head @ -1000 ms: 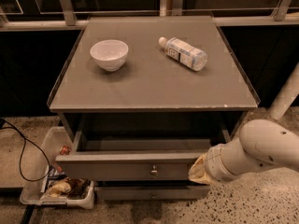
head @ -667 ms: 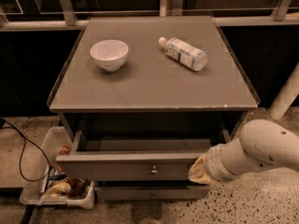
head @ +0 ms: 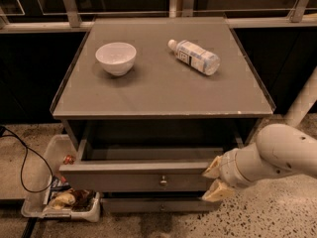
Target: Close top drawer
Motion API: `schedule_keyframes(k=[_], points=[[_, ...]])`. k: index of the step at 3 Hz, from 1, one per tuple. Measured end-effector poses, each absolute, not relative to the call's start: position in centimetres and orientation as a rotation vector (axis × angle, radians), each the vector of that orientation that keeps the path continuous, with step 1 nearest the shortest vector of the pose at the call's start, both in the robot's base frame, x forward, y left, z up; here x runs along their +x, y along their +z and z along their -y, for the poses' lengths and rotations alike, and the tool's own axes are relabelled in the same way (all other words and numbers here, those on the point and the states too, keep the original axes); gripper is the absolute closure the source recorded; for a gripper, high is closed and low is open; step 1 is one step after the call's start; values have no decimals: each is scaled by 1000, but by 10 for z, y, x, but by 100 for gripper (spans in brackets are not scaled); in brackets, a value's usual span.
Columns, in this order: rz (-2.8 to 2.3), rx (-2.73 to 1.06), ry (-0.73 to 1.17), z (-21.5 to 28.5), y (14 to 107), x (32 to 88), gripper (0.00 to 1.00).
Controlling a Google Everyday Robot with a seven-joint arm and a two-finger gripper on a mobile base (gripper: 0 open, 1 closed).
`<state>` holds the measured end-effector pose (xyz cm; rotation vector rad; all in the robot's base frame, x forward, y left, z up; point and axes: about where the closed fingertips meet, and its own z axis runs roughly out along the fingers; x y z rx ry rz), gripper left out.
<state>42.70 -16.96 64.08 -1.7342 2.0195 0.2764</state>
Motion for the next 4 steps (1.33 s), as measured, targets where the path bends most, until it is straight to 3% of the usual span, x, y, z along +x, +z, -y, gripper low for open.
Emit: schedule_keyframes(k=[1, 4], points=[[-2016, -1729, 247, 172, 646, 432, 0], [-2011, -1688, 211, 183, 653, 458, 0]])
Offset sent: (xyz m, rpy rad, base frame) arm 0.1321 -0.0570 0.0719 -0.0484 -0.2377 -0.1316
